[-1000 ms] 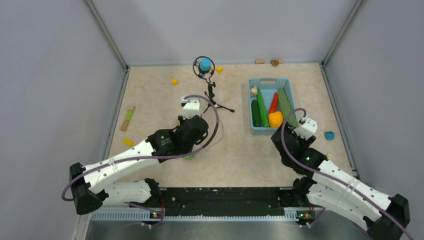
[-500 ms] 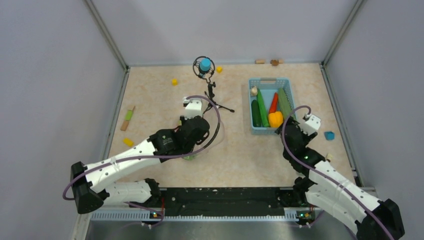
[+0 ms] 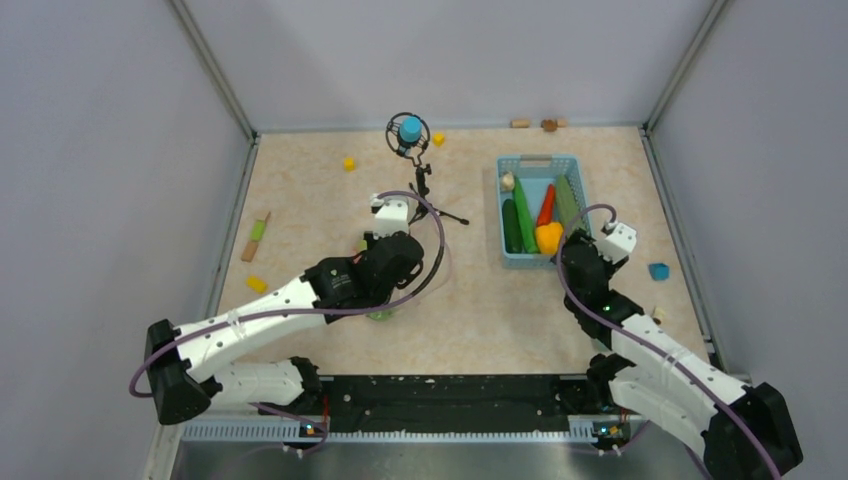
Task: Place the food in the zip-top bag and seal the zipper
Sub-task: Pick up the fake vegetable from the bin.
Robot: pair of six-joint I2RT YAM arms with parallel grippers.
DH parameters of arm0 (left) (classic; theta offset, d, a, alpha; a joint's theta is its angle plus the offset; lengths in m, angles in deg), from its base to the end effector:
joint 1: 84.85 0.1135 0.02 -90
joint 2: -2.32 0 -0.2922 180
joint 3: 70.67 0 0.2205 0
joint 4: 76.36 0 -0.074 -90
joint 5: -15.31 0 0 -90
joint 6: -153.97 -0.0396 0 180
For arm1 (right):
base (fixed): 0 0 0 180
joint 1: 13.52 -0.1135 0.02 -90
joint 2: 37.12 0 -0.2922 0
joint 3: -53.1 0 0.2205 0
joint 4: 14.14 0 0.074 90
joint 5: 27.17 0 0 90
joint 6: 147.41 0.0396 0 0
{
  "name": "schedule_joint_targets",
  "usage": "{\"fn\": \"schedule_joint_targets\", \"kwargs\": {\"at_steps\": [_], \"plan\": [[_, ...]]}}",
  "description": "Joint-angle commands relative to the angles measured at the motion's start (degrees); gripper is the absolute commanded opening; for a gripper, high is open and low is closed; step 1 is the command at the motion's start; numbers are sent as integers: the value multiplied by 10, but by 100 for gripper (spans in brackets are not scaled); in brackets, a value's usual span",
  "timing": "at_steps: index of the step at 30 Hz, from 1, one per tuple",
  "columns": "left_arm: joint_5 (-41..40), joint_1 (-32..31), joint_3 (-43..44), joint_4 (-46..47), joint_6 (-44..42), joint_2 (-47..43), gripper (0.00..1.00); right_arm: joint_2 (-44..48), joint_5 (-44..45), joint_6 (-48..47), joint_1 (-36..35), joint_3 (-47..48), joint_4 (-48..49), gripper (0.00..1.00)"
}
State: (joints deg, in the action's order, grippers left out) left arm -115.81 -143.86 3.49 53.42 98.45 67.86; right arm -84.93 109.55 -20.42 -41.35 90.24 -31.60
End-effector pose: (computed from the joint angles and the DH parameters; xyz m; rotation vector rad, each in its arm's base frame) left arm 0.1226 -0.1535 0.3436 0.0987 2.0956 -0.1454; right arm 0.1281 0.0350 0.2415 0.6217 1.7962 -0.0799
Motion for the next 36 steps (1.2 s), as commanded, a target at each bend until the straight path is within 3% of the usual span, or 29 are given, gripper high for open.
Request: {"fn": "schedule_joint_targets", "kwargs": {"at_steps": [1, 6, 9, 15, 23, 36], "plan": [[-2, 1, 8, 18, -2, 6, 0, -4, -8, -12, 7, -4, 36, 64], [24, 0, 5, 26, -5, 2, 0, -6, -4, -20, 7, -9, 41, 51], [30, 1, 3, 28, -6, -3, 0, -6, -4, -21, 8, -7, 32, 37], [33, 1, -6, 38, -8, -20, 0, 15, -14, -28, 8, 8, -4, 0], [41, 1, -14, 52, -22, -22, 0, 51, -53, -51, 8, 51, -61, 0], [10, 1, -12, 47, -26, -10, 0, 96, -84, -125, 8, 209, -170, 0]]}}
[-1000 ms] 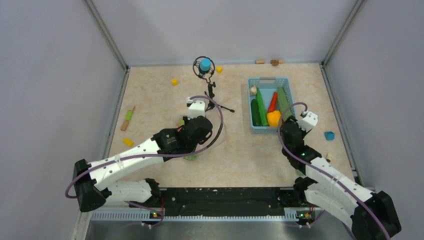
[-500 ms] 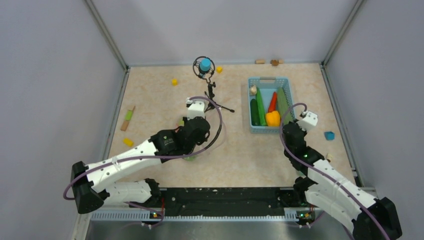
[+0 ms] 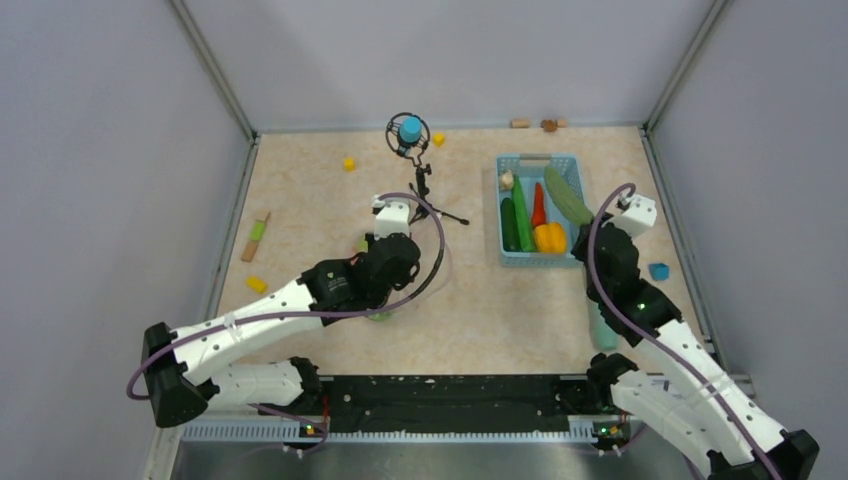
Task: Place the food in the zip-top bag and seal the zipper
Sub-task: Pick up the fake vegetable from the bin, then place the fake vegetable in the zipper food storage bag.
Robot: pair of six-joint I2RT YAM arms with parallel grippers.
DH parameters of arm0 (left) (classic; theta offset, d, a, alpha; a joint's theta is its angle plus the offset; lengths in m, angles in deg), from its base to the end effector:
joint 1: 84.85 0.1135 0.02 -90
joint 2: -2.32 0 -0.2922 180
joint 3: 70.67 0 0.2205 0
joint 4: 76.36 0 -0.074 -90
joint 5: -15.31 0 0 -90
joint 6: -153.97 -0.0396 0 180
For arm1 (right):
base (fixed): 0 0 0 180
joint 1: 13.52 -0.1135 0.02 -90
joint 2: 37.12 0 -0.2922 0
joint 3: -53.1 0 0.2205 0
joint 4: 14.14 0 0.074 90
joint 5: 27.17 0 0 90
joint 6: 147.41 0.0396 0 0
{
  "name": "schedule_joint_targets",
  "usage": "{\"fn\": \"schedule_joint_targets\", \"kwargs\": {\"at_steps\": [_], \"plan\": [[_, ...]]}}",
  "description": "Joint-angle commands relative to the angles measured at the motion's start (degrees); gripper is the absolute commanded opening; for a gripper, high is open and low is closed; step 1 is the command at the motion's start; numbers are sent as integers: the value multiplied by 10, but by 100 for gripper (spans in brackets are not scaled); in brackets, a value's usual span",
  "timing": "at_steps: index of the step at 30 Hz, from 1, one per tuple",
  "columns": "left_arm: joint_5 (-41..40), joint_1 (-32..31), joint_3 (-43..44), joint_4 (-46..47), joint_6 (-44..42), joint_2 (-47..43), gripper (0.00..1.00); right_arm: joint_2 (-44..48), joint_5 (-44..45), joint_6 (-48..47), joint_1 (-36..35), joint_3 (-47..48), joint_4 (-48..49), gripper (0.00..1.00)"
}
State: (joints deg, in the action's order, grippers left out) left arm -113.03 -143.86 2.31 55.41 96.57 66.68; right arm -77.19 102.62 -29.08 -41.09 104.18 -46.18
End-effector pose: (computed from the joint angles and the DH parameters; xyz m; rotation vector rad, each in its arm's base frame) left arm 0.1202 -0.1524 0.3430 0.1435 2.0956 -0.1968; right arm 0.1095 0.0286 0.3062 0.4582 1.7925 0.0041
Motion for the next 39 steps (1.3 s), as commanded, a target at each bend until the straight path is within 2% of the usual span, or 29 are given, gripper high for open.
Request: {"fn": "schedule_joint_targets", "kwargs": {"at_steps": [1, 12, 17, 26, 35, 39], "plan": [[-20, 1, -1, 28, -9, 4, 0, 23, -22, -44, 5, 79, -31, 0], [-6, 3, 4, 41, -15, 29, 0, 80, -144, -86, 5, 161, -70, 0], [-17, 4, 28, 16, -10, 42, 0, 82, -235, -107, 5, 205, -72, 0], [-24, 5, 25, 23, -17, 40, 0, 71, -394, -123, 5, 306, -72, 0], [-36, 5, 18, 21, -12, 22, 0, 74, -545, -140, 5, 324, -204, 0], [-41, 5, 15, 19, -11, 11, 0, 96, -546, -132, 5, 296, -253, 0]]}}
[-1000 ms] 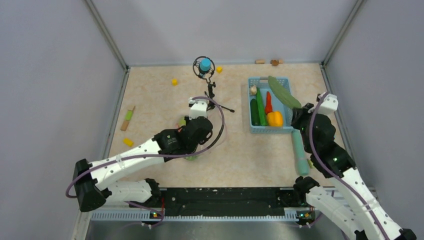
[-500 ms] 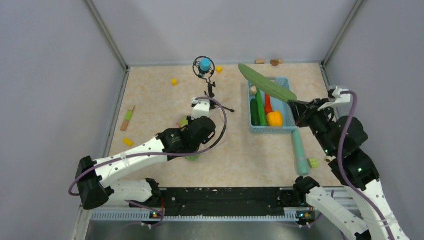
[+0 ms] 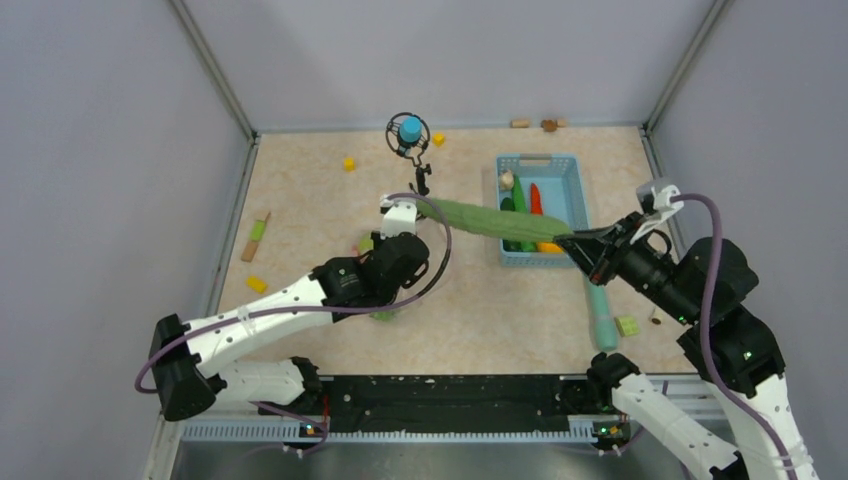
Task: Place the food in the zip-top bag and seal the zipper
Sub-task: Place the fake vegetable in the zipper food storage bag.
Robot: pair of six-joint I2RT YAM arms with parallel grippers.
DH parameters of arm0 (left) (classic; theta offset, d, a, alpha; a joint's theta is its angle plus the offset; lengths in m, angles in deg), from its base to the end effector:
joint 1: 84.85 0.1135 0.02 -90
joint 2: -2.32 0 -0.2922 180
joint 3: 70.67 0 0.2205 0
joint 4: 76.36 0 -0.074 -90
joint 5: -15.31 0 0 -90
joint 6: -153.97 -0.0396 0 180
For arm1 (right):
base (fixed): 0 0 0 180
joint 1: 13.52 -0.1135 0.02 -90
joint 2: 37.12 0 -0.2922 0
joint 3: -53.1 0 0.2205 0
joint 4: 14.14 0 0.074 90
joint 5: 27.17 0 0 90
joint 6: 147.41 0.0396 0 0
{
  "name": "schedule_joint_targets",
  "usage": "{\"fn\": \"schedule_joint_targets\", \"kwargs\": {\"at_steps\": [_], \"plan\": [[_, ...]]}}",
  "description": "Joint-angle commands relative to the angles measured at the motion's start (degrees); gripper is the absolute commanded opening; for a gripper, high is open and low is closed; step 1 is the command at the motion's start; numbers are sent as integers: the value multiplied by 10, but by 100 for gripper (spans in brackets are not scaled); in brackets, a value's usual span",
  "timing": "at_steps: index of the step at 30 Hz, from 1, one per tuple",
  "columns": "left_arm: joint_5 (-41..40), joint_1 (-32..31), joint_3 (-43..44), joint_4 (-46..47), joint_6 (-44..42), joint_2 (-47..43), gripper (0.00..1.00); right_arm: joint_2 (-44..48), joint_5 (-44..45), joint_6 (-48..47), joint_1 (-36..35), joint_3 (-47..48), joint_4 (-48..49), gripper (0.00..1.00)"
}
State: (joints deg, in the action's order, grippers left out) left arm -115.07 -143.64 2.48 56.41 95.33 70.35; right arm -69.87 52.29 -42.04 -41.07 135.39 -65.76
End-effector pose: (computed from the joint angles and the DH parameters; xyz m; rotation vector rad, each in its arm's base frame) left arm 0.1295 -0.1642 0.3343 0.1633 2.1026 -0.1139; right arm 0.0234 0.0204 0.4352 -0.3207 1.6239 0.7232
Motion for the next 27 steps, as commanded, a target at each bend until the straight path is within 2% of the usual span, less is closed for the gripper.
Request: {"fn": "schedule_joint_targets", "kwargs": {"at_steps": [1, 4, 10, 19, 22, 27], "plan": [[-24, 3, 13, 9, 1, -28, 0, 34, -33, -1, 5, -21, -68, 0], [-34, 3, 9, 9, 2, -35, 0, 58, -20, 5, 4, -32, -94, 0], [-21, 3, -1, 22, -10, -45, 0, 73, -75, 5, 5, -53, -106, 0], [0, 3, -1, 32, -14, -40, 0, 98, -46, 11, 5, -57, -144, 0], [33, 3, 0, 41, -16, -40, 0, 91, -59, 34, 5, -104, -105, 0], [113, 3, 18, 50, -19, -32, 0, 79, -75, 90, 5, -212, 83, 0]]}}
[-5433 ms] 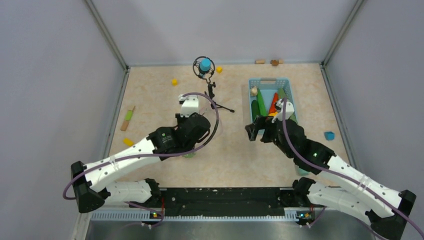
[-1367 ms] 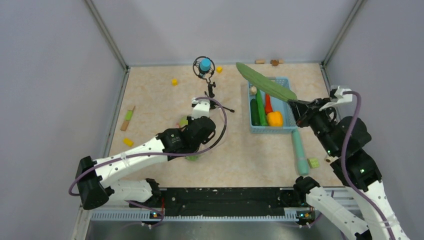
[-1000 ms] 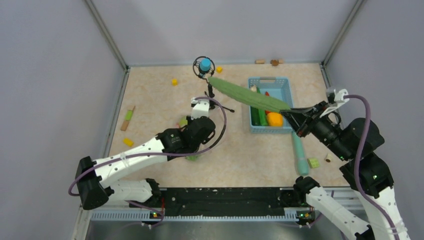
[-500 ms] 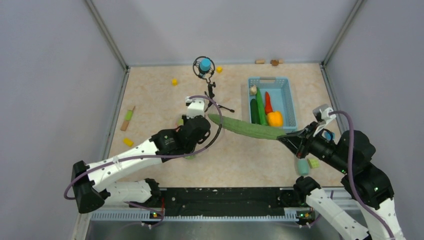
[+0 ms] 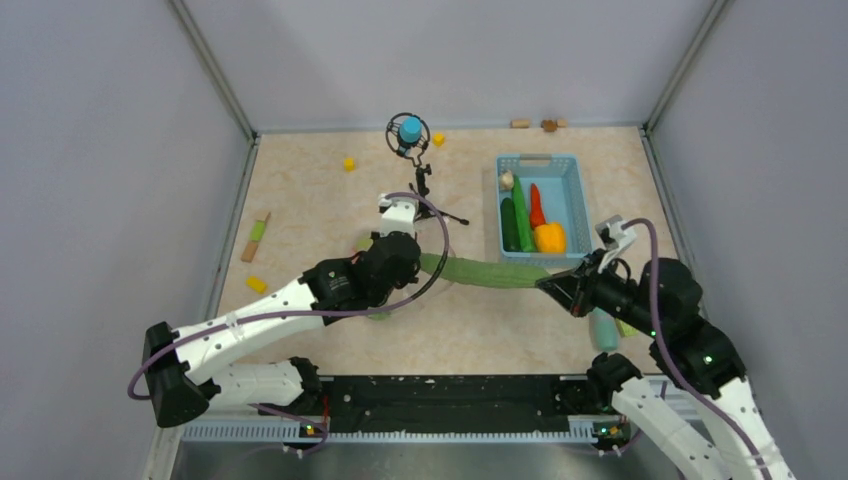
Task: Place the food in the zip-top bag and seal the zipper
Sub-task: Place the fake vegetable in the zipper food storage bag.
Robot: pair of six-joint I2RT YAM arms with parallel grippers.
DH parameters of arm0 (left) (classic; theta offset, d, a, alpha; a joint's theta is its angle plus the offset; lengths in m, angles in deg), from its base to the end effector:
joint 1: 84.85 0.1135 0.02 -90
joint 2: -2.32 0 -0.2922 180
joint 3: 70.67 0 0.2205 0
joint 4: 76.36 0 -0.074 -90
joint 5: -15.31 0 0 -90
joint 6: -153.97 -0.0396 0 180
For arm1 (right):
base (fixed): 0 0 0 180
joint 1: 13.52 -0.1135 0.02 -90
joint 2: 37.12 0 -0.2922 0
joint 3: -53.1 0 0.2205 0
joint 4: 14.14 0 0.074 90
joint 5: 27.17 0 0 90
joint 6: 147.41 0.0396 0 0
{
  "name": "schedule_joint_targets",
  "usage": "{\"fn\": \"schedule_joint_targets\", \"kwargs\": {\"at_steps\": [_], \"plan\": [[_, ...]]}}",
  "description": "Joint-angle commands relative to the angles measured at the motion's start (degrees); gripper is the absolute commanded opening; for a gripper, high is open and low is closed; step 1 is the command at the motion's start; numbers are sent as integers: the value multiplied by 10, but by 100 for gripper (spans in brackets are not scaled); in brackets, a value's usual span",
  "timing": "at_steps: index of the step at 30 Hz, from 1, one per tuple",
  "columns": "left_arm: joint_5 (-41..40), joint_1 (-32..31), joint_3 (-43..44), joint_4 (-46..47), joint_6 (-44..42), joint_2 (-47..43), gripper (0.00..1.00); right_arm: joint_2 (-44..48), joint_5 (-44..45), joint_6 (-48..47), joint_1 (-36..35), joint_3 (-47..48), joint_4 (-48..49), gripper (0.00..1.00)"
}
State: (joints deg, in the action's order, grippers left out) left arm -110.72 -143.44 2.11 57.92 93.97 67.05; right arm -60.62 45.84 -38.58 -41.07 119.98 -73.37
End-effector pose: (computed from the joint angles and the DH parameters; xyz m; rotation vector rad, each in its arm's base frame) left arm 0.1228 -0.1564 0.3438 0.1906 2.0872 -0.2283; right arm 0.0123 0.0195 0.3509 -0.3596 1.8851 0.8292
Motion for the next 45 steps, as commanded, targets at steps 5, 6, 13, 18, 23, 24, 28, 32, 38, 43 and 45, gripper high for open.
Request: {"fn": "schedule_joint_targets", "kwargs": {"at_steps": [5, 6, 13, 18, 23, 24, 28, 32, 38, 43, 45], "plan": [[94, 0, 37, 33, 18, 15, 0, -15, 49, 114, 5, -102, 281, 0], [96, 0, 39, 33, 24, 16, 0, -12, 58, 122, 5, -110, 302, 0], [121, 0, 50, 54, 41, 23, 0, -63, 79, 150, -7, -150, 388, 0], [116, 0, 82, 60, 31, 43, 0, -144, 132, 128, -75, -122, 413, 0], [134, 0, 84, 80, 26, 49, 0, -248, 240, 105, -202, -85, 419, 0], [138, -1, 83, 82, 26, 49, 0, -265, 263, 105, -230, -78, 420, 0], [165, -1, 72, 98, 32, 44, 0, -319, 364, 128, -287, -68, 452, 0], [208, 0, 52, 135, 34, 33, 0, -373, 405, 139, -309, -75, 518, 0], [202, -1, 48, 144, 34, 29, 0, -414, 431, 143, -340, -95, 592, 0], [187, -1, 38, 170, 46, 17, 0, -430, 345, 120, -348, -113, 614, 0], [166, -1, 38, 170, 56, 15, 0, -438, 299, 91, -355, -117, 611, 0]]}}
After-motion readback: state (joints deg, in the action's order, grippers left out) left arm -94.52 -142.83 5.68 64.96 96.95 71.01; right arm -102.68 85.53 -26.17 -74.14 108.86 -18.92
